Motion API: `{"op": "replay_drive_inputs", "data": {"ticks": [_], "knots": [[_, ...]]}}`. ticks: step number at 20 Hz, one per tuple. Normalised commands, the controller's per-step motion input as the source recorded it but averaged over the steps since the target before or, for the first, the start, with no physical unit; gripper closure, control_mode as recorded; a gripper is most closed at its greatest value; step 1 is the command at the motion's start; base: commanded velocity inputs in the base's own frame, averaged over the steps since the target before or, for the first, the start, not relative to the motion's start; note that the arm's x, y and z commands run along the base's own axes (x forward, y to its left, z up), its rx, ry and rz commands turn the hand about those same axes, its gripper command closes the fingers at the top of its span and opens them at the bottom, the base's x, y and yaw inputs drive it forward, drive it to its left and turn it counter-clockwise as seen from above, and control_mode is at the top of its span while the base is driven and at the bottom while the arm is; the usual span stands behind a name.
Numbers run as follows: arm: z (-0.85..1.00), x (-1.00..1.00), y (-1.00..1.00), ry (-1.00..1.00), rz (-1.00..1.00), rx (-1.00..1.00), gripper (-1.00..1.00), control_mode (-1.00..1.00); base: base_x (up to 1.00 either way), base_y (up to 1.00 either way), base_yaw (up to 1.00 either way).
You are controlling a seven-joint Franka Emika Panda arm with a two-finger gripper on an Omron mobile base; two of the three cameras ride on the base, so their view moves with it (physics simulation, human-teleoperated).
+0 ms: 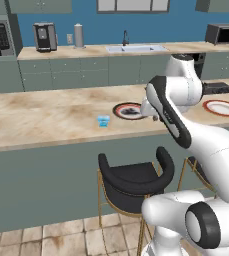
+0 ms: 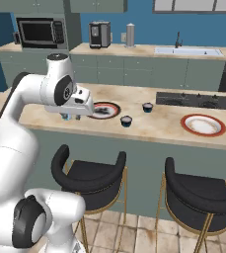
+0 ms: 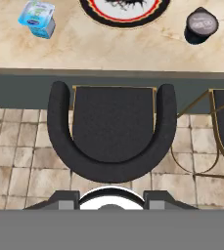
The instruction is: Place two yogurt containers on each plate.
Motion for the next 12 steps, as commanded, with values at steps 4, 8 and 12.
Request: {"op": "replay_drive_inputs", "data": {"ticks": [4,8,12], "knots": [[0.00,-0.18,0.00,-0.01,0.01,0.00,-1.00,-1.00,0.00,0.00,0.00],[-0.04,0.50,0.46,0.02,0.00,-0.07,-1.00,-1.00,0.00,0.00,0.00],[-0.17,0.88,0.72,0.09,0.00,-0.09,-1.00,-1.00,0.00,0.00,0.00]]}}
